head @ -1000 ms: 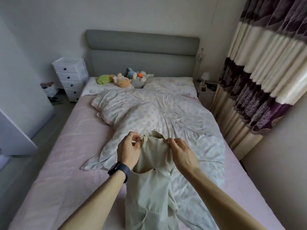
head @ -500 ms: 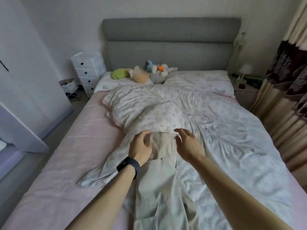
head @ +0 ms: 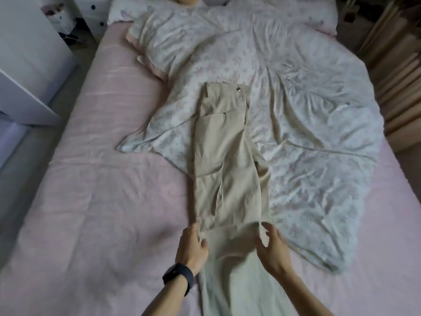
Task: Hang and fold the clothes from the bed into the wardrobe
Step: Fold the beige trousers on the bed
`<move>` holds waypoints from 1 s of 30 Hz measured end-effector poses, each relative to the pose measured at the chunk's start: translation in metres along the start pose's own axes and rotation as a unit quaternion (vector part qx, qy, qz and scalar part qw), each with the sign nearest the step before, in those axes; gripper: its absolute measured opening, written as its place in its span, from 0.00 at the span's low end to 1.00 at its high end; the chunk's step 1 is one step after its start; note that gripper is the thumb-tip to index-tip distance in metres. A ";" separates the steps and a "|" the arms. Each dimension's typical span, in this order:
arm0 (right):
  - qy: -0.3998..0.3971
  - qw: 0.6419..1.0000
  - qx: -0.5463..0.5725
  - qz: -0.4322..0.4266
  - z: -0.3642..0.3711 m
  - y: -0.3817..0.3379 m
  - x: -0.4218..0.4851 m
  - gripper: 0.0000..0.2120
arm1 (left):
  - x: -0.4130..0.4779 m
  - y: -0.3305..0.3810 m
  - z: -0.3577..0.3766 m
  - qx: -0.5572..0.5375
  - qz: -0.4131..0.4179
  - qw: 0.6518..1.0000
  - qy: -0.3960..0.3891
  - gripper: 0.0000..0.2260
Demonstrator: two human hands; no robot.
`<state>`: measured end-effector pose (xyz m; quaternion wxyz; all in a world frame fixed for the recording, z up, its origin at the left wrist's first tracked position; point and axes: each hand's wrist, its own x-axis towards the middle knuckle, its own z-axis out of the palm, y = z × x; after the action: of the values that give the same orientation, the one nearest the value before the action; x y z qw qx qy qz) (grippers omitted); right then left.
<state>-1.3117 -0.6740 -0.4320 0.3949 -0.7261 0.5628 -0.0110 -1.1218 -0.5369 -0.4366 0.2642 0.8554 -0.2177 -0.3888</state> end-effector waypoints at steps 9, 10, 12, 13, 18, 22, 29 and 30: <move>-0.029 0.987 0.047 0.153 0.060 0.132 -0.143 0.28 | -0.110 -0.106 0.081 -0.043 -0.080 0.994 -0.055 0.25; -0.016 0.986 0.026 0.165 0.062 0.145 -0.153 0.29 | -0.121 -0.114 0.088 -0.034 -0.093 0.993 -0.060 0.22; -0.011 0.982 0.004 0.188 0.062 0.164 -0.169 0.31 | -0.136 -0.127 0.102 -0.036 -0.118 0.990 -0.069 0.18; -0.017 0.981 0.007 0.194 0.061 0.172 -0.176 0.31 | -0.143 -0.131 0.109 -0.043 -0.125 0.989 -0.064 0.15; -0.025 0.979 -0.019 0.201 0.060 0.206 -0.195 0.32 | -0.166 -0.142 0.134 -0.059 -0.166 0.983 -0.056 0.05; -0.036 0.982 -0.010 0.187 0.065 0.228 -0.200 0.23 | -0.184 -0.155 0.154 -0.047 -0.170 0.984 -0.020 0.09; -0.032 0.987 0.036 0.151 0.060 0.236 -0.220 0.15 | -0.235 -0.171 0.164 -0.063 -0.172 0.983 0.027 0.15; -0.031 0.987 0.049 0.152 0.056 0.235 -0.227 0.15 | -0.242 -0.172 0.162 -0.071 -0.174 0.981 0.044 0.15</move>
<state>-1.5592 -0.4678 -0.5113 0.4441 -0.6121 0.6528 0.0440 -1.3653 -0.3115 -0.5006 0.2617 0.8757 -0.0253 -0.4050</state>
